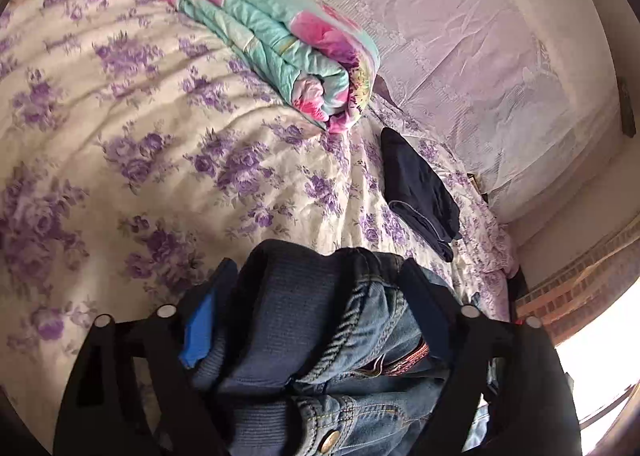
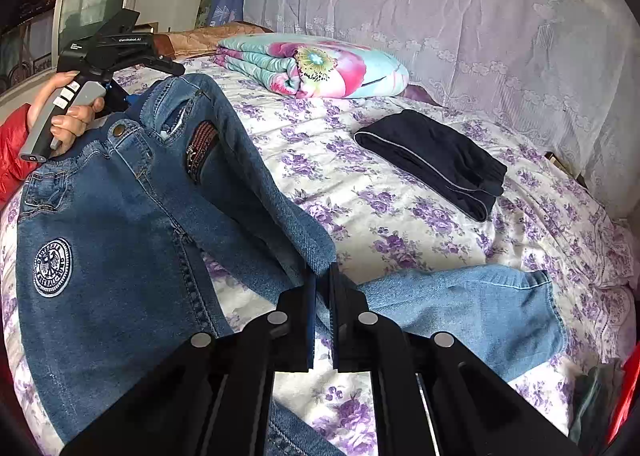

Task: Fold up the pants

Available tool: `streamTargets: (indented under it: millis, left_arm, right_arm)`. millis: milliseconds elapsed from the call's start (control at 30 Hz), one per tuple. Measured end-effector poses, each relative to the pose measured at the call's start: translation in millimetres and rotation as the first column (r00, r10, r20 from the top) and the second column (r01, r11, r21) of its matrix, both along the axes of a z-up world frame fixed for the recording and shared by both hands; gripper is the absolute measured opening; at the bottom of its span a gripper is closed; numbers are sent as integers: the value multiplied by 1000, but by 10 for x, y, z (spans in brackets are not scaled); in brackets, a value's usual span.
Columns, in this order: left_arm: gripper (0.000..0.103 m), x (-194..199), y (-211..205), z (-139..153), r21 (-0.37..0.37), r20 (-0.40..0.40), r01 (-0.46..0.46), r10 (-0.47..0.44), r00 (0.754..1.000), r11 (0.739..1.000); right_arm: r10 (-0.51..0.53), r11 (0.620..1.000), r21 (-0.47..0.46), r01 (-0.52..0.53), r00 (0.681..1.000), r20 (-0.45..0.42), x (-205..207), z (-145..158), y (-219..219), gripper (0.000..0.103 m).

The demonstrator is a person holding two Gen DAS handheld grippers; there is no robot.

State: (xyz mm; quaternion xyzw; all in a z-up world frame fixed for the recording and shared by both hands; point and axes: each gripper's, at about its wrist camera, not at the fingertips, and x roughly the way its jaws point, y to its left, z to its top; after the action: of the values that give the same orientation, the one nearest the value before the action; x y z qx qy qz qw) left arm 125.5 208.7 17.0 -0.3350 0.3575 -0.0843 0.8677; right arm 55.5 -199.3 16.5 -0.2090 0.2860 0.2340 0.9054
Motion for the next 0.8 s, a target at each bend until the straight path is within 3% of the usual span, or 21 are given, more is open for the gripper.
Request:
streamTargets:
  millis: [33, 133, 367, 467, 533, 600, 700, 800]
  left_arm:
    - [61, -59, -22, 52, 30, 17, 1, -2, 1000, 1000]
    - [54, -275, -61, 168, 64, 69, 11, -15, 998, 998]
    - [49, -977, -105, 354, 41, 183, 47, -54, 982, 998]
    - [53, -1409, -113, 350, 21, 218, 69, -72, 973, 997]
    - [70, -1717, -116, 272, 45, 201, 38, -46, 978, 998]
    - [82, -1953, -87, 106, 7, 161, 9, -10, 987, 1000]
    - [82, -2179, -67, -121, -89, 102, 20, -11, 995, 996]
    - [82, -2284, -59, -172, -114, 101, 1, 11, 995, 993]
  right_arm:
    - [-5, 1000, 4, 5, 1000, 5, -43, 27, -11, 6]
    - [-17, 1000, 17, 17, 1000, 19, -217, 108, -57, 6]
    - [-5, 1000, 24, 4, 998, 66, -1016, 157, -116, 6]
    - [-2, 999, 41, 0, 998, 57, -1414, 28, -153, 6]
    - [-4, 1000, 29, 3, 999, 52, -1628, -131, -164, 6]
    - [-4, 1000, 10, 4, 999, 42, -1740, -304, -173, 6]
    - [-8, 1000, 0, 8, 999, 33, -1766, -470, -182, 6]
    - [-5, 1000, -2, 5, 999, 45, -1777, -491, -161, 6]
